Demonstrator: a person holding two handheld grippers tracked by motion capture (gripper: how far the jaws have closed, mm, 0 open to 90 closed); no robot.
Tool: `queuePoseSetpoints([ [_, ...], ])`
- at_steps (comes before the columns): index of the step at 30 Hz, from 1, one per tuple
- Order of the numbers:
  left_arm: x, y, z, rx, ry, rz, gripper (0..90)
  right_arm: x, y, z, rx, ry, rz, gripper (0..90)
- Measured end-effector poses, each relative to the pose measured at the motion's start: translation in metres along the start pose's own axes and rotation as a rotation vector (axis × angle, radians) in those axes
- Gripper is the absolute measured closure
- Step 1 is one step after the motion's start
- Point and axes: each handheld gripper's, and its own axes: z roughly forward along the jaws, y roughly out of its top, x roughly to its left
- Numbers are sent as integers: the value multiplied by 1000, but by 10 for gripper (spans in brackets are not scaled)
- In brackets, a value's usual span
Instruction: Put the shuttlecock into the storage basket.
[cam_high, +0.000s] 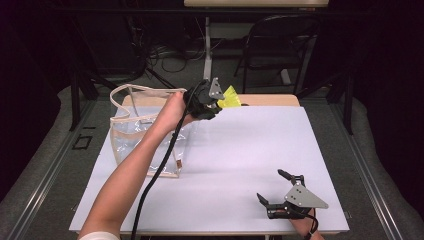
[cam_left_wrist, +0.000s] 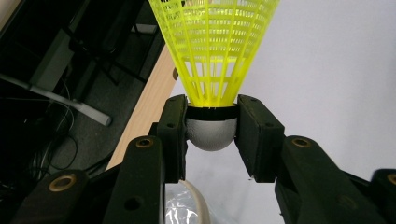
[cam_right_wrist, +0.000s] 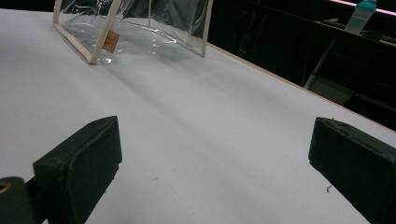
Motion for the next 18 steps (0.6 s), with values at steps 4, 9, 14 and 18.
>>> queuePoseSetpoints([
  [4, 3, -2, -3, 2, 0, -11, 646, 0, 0, 0, 2, 0, 0, 21],
  [9, 6, -4, -8, -3, 13, -17, 646, 0, 0, 0, 2, 0, -1, 21],
  [14, 10, -7, -12, 0, 19, -21, 646, 0, 0, 0, 3, 0, -2, 21],
  [18, 12, -9, -15, -3, 29, -27, 645, 0, 0, 0, 4, -1, -2, 22],
])
